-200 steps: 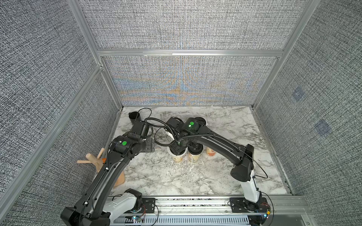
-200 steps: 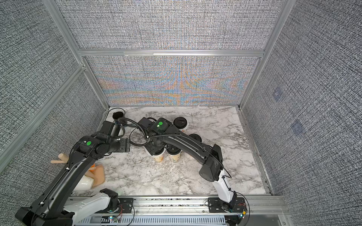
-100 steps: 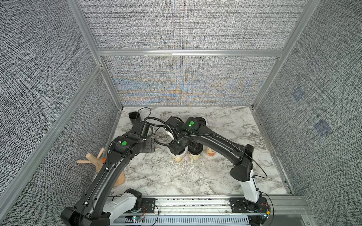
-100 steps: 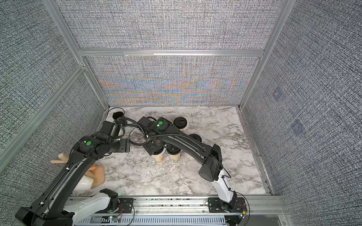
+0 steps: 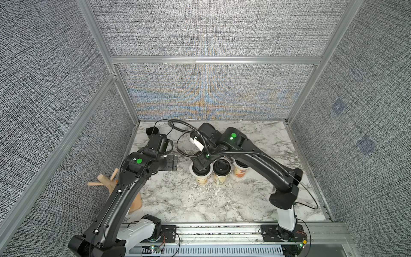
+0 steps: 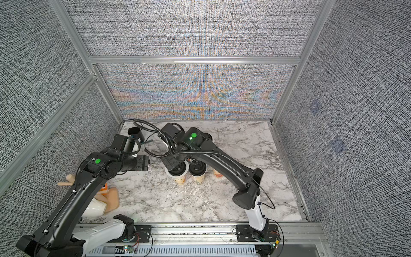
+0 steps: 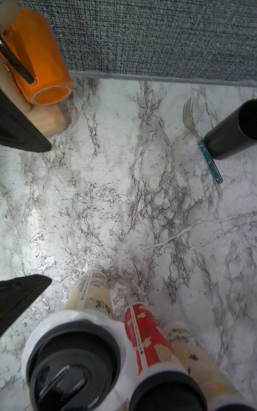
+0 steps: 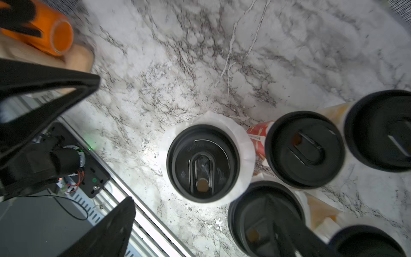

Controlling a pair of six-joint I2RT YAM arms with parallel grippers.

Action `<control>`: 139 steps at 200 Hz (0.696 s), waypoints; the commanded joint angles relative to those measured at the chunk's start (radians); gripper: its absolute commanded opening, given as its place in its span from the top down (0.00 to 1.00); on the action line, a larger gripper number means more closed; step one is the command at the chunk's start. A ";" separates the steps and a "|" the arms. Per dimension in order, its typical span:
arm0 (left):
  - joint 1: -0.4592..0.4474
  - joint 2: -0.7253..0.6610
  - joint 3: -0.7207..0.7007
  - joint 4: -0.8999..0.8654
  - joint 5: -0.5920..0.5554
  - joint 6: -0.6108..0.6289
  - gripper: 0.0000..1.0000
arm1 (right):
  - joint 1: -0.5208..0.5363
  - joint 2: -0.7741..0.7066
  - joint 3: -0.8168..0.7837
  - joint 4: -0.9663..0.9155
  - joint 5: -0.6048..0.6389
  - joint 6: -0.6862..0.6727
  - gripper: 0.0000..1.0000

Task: Put the leak-proof paper on the milk tea cups
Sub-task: Place the cup lid on the cup, then adjust the cup lid on the cup.

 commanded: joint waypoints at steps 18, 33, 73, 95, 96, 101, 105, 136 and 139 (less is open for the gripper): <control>-0.010 0.103 0.109 -0.026 0.282 0.128 0.12 | -0.058 -0.209 -0.215 0.050 0.112 0.086 0.07; -0.044 0.162 0.152 -0.037 0.308 0.150 0.12 | -0.105 -0.321 -0.365 0.125 0.104 0.099 0.07; -0.158 0.296 0.256 -0.083 0.257 0.198 0.11 | -0.217 -0.520 -0.634 0.269 0.061 0.114 0.08; -0.182 0.336 0.274 -0.111 0.214 0.211 0.11 | -0.242 -0.555 -0.683 0.289 0.055 0.112 0.08; -0.182 0.336 0.274 -0.112 0.213 0.212 0.11 | -0.242 -0.556 -0.684 0.291 0.055 0.112 0.08; -0.188 0.342 0.275 -0.115 0.203 0.215 0.11 | -0.244 -0.562 -0.694 0.296 0.052 0.111 0.08; -0.191 0.346 0.274 -0.115 0.197 0.217 0.11 | -0.247 -0.565 -0.700 0.299 0.050 0.111 0.08; -0.221 0.376 0.265 -0.112 0.170 0.220 0.11 | -0.258 -0.575 -0.739 0.322 0.037 0.107 0.08; -0.222 0.379 0.265 -0.112 0.166 0.217 0.11 | -0.257 -0.576 -0.741 0.323 0.035 0.107 0.08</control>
